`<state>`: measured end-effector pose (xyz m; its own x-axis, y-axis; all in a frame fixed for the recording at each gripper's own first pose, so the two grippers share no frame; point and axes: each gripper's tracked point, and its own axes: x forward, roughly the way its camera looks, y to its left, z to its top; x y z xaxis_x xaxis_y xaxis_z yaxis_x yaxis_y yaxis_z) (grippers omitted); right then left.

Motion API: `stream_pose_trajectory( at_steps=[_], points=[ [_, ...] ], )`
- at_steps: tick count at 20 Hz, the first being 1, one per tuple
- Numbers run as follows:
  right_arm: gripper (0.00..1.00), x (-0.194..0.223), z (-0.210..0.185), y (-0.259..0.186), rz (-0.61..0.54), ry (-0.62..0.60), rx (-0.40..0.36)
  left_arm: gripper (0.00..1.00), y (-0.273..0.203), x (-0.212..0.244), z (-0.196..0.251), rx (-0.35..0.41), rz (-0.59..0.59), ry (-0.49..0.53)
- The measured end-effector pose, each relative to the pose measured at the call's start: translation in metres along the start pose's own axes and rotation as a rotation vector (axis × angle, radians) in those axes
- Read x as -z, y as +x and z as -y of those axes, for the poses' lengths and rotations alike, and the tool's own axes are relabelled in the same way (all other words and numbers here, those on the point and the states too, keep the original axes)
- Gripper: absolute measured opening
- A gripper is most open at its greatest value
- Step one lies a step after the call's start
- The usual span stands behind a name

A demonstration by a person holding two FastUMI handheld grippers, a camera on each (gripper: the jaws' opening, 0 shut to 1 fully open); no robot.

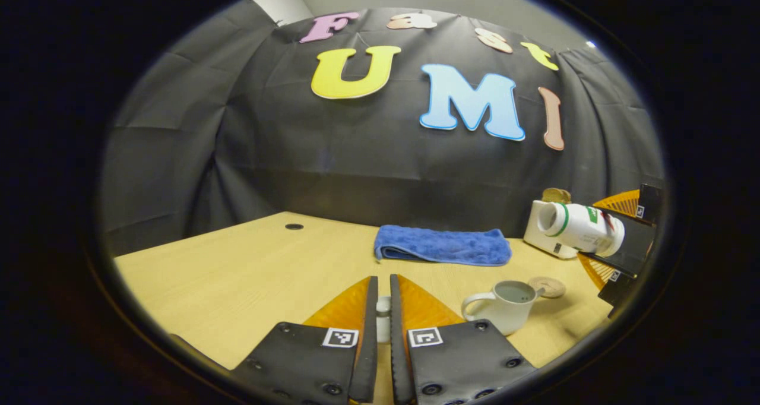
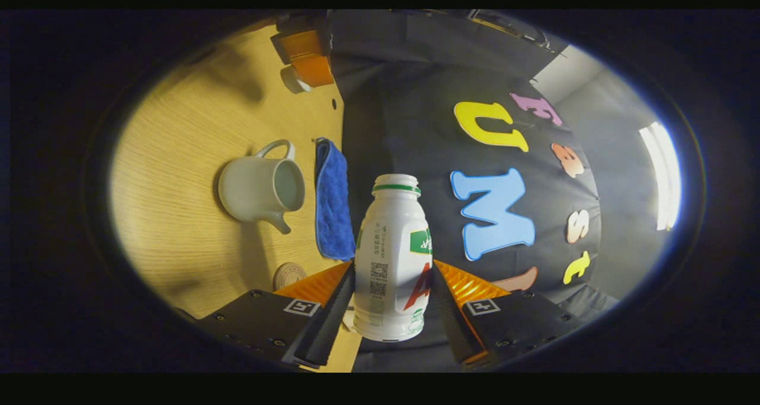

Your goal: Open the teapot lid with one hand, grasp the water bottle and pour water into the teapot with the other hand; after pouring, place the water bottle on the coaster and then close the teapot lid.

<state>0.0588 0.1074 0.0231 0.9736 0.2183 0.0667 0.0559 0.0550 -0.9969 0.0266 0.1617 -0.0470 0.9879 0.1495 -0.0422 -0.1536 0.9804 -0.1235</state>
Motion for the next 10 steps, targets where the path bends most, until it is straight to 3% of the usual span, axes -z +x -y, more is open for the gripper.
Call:
stream_pose_trajectory(
  at_steps=[8,10],
  points=[
    [0.74,-0.0041,-0.0045,0.0031,0.025,-0.108,-0.026,0.21,-0.0004,-0.0007,-0.0072,-0.016,0.004,-0.008],
    [0.74,-0.0019,-0.0064,0.0028,0.025,-0.13,-0.036,0.17,0.0001,-0.0005,-0.0065,-0.016,0.004,-0.009]
  ],
)
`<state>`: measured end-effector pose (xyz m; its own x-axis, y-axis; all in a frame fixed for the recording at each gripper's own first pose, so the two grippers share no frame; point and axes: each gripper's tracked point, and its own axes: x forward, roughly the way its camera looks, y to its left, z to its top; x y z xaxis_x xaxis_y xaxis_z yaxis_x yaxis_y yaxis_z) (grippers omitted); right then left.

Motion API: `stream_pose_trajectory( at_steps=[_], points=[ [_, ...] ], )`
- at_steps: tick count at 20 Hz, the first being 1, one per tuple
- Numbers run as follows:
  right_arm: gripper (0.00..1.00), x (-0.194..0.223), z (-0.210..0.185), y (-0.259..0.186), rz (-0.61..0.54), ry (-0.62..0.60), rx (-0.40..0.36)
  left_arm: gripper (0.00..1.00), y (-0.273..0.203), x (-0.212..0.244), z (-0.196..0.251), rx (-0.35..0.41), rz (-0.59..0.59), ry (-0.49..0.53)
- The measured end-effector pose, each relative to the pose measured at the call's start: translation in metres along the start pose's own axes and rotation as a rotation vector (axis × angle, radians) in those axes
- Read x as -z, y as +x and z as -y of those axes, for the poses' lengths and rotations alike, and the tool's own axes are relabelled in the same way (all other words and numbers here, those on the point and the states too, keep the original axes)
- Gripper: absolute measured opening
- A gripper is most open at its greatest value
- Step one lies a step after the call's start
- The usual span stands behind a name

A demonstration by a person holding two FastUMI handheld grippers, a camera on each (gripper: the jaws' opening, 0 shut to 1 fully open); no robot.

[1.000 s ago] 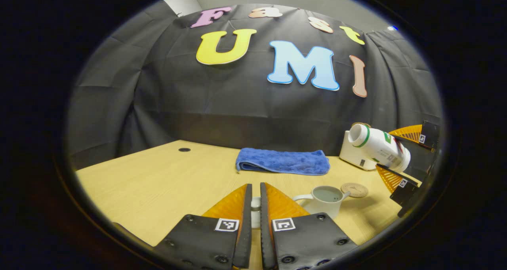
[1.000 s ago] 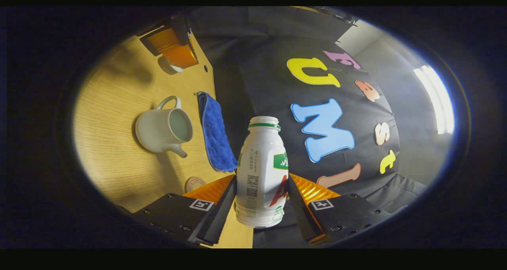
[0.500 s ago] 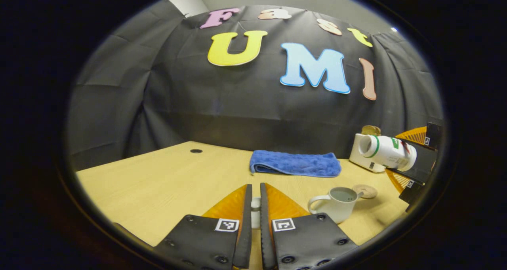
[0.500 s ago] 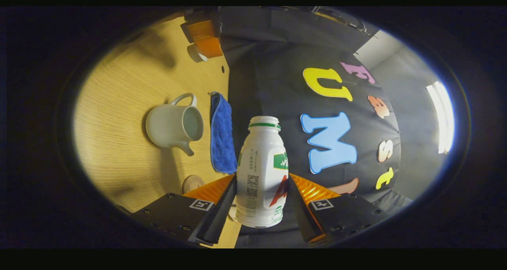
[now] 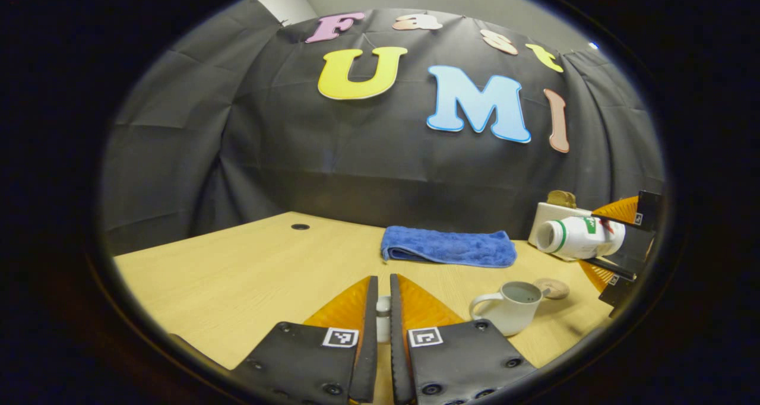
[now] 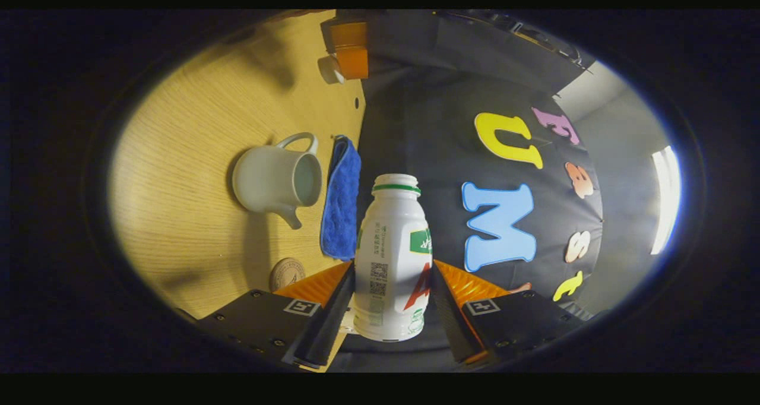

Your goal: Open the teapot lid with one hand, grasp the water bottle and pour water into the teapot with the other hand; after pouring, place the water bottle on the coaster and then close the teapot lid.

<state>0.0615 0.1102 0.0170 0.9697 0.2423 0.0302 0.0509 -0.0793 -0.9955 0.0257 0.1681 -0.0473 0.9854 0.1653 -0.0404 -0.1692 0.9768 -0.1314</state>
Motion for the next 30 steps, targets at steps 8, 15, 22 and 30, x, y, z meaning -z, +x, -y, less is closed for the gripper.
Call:
stream_pose_trajectory(
  at_steps=[8,15,22,30],
  points=[
    [0.74,0.0009,0.0001,-0.0006,0.027,-0.108,-0.011,0.17,-0.0009,-0.0011,-0.0017,-0.003,0.003,-0.002],
    [0.73,0.0015,-0.0026,0.0002,0.033,-0.162,-0.027,0.21,-0.0013,-0.0013,-0.0025,-0.001,0.002,0.001],
    [0.73,0.0021,-0.0054,-0.0033,0.038,-0.179,-0.035,0.21,-0.0003,-0.0024,-0.0027,0.0,0.002,0.002],
    [0.74,-0.0001,-0.0024,-0.0023,0.057,-0.221,-0.033,0.19,-0.0002,-0.0027,-0.0034,0.001,0.003,-0.001]
  ],
)
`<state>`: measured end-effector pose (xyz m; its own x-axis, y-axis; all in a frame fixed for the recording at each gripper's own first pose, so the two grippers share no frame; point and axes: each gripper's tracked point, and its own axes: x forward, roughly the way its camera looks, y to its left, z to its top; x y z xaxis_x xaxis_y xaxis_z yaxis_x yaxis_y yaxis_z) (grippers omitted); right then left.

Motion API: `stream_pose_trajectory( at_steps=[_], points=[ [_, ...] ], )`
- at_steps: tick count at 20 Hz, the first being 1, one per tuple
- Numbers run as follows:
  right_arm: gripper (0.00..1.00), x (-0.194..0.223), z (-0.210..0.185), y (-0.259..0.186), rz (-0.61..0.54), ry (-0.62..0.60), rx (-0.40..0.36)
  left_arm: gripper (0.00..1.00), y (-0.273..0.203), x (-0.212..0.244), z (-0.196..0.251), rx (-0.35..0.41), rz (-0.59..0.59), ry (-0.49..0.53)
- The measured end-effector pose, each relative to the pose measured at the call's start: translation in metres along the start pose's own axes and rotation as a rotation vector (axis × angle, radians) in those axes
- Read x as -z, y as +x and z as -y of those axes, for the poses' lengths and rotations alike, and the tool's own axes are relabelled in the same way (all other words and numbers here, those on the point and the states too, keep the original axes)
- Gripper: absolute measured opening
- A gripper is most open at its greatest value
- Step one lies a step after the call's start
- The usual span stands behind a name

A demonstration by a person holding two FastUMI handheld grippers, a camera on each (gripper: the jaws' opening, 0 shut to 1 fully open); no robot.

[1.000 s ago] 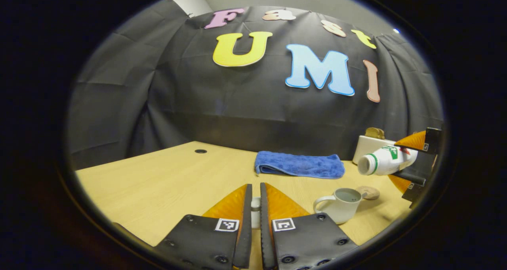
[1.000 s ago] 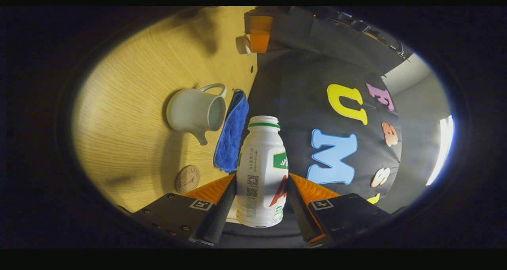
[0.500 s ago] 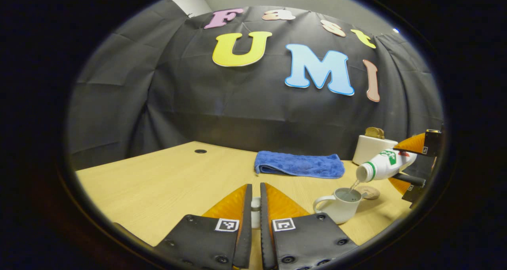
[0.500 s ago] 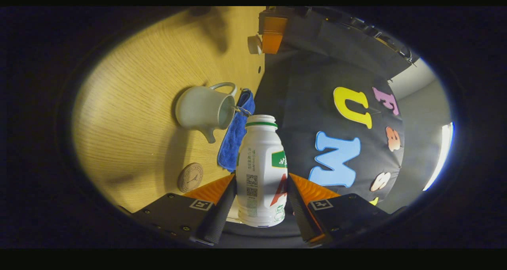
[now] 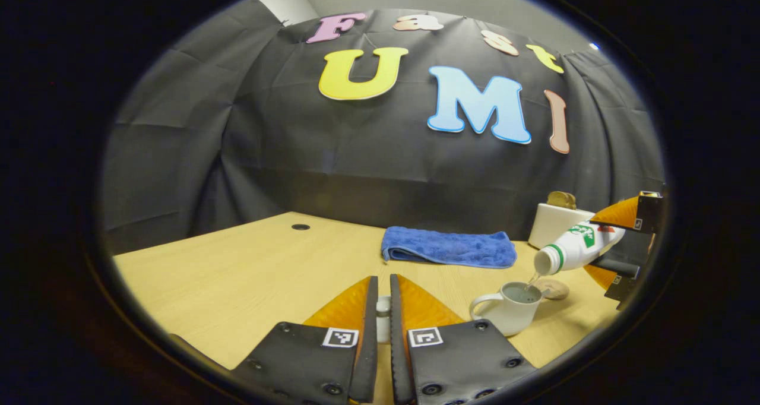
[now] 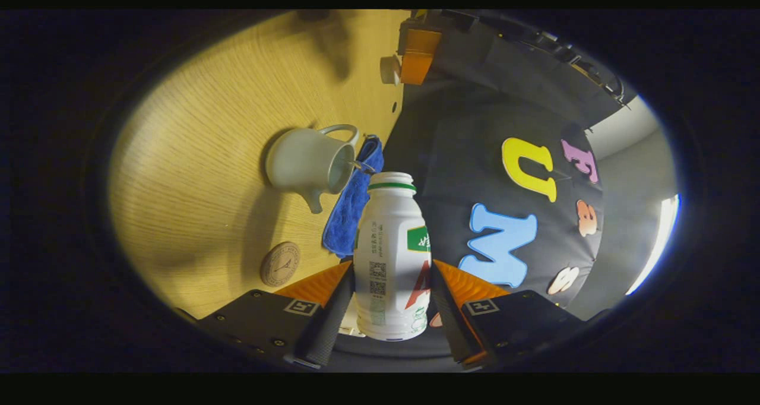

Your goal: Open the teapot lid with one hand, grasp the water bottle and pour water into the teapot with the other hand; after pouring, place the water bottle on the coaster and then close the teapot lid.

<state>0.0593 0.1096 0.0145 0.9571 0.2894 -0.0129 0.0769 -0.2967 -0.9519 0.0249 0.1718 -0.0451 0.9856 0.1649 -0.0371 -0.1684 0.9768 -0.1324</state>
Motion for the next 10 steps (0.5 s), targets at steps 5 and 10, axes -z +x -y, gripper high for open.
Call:
stream_pose_trajectory(
  at_steps=[5,10],
  points=[
    [0.74,0.0033,0.0009,0.0012,0.005,-0.029,-0.007,0.15,-0.0003,0.0003,0.0,0.0,-0.001,0.003],
    [0.74,0.0054,0.0022,0.0022,0.005,-0.048,-0.009,0.13,0.001,0.0012,0.0005,0.002,-0.002,0.004]
  ],
)
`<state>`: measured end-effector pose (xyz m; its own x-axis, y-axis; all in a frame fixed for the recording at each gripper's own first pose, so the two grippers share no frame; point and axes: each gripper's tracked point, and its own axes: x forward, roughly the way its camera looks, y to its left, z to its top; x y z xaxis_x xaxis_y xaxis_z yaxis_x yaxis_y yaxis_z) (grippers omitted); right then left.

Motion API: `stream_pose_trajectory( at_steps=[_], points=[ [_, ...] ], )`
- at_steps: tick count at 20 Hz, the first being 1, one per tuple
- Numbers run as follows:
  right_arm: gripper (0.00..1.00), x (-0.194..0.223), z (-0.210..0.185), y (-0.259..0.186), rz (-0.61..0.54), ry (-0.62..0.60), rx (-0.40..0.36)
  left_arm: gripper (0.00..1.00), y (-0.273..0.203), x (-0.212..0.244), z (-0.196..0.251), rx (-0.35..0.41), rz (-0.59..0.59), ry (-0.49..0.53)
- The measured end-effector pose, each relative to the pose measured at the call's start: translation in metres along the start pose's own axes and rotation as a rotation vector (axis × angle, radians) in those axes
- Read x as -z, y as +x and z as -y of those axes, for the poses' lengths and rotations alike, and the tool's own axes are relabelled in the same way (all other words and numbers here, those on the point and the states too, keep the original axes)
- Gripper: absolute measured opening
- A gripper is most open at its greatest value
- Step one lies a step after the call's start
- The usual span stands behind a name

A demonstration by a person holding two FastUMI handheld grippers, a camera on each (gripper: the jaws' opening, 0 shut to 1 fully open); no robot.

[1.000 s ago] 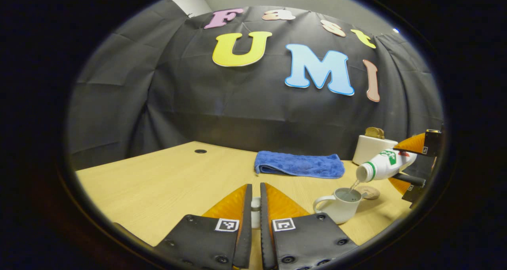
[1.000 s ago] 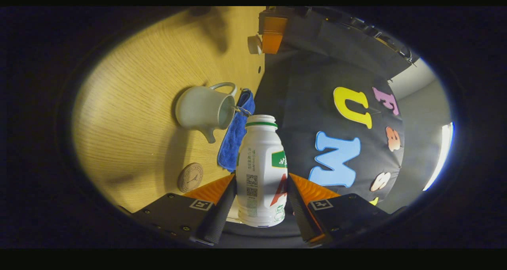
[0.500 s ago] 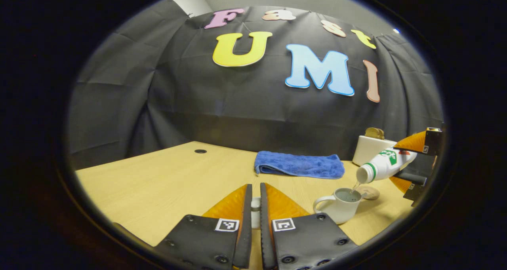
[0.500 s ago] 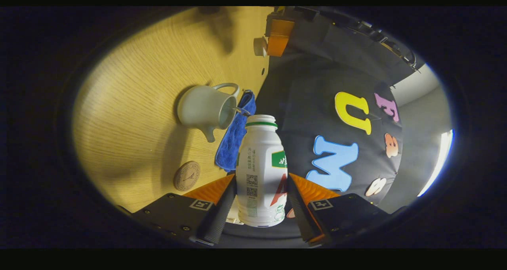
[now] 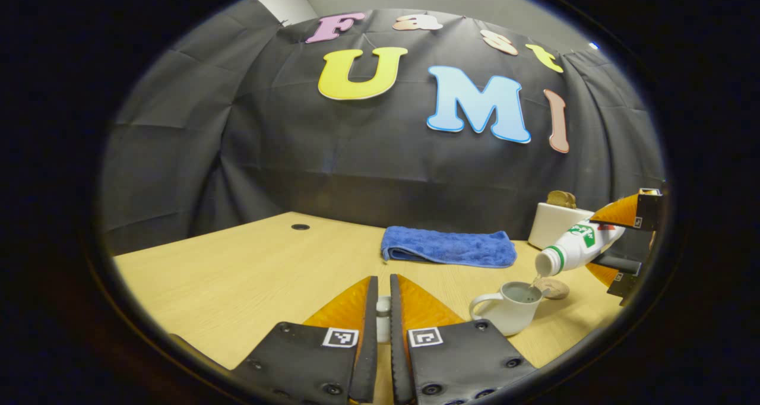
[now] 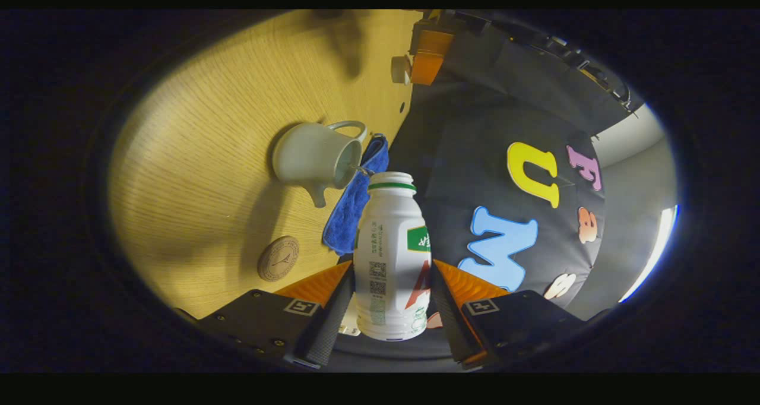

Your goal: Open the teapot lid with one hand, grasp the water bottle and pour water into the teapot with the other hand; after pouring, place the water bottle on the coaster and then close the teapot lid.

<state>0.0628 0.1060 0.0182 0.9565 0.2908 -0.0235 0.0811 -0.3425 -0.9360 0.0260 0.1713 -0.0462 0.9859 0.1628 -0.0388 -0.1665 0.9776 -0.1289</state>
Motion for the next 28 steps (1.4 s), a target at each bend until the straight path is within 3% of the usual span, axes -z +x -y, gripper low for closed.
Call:
stream_pose_trajectory(
  at_steps=[3,4,5,6,16,19,20,25,26,27,28],
  points=[
    [0.74,-0.002,0.0,0.0,0.005,-0.013,-0.004,0.17,-0.001,0.0,0.0,0.0,0.0,0.0],
    [0.74,-0.003,0.0,0.001,0.007,-0.017,-0.007,0.13,-0.001,-0.001,-0.001,0.001,0.0,-0.001],
    [0.74,-0.002,-0.001,0.002,0.008,-0.019,-0.009,0.17,0.0,0.0,0.0,0.001,0.0,-0.001],
    [0.74,-0.003,-0.001,0.001,0.009,-0.022,-0.011,0.13,0.0,0.0,0.0,0.001,0.0,-0.001],
    [0.74,-0.008,-0.004,0.005,0.029,-0.064,-0.035,0.17,-0.001,0.001,0.0,0.003,0.001,-0.002],
    [0.74,-0.007,-0.005,0.008,0.033,-0.085,-0.043,0.13,0.0,0.001,0.0,0.005,-0.002,-0.001],
    [0.74,-0.009,-0.006,0.009,0.035,-0.093,-0.045,0.21,0.0,0.001,0.001,0.006,-0.002,0.0],
    [0.74,-0.008,-0.003,0.016,0.044,-0.125,-0.055,0.2,-0.001,0.0,0.0,0.008,-0.001,-0.003],
    [0.74,-0.009,-0.004,0.016,0.046,-0.129,-0.055,0.13,-0.001,0.0,0.0,0.008,-0.001,-0.004],
    [0.74,-0.01,-0.005,0.015,0.048,-0.134,-0.056,0.2,-0.001,0.0,0.0,0.008,-0.001,-0.004],
    [0.74,-0.01,-0.006,0.014,0.05,-0.139,-0.058,0.21,-0.001,0.0,0.0,0.009,-0.001,-0.004]
  ],
)
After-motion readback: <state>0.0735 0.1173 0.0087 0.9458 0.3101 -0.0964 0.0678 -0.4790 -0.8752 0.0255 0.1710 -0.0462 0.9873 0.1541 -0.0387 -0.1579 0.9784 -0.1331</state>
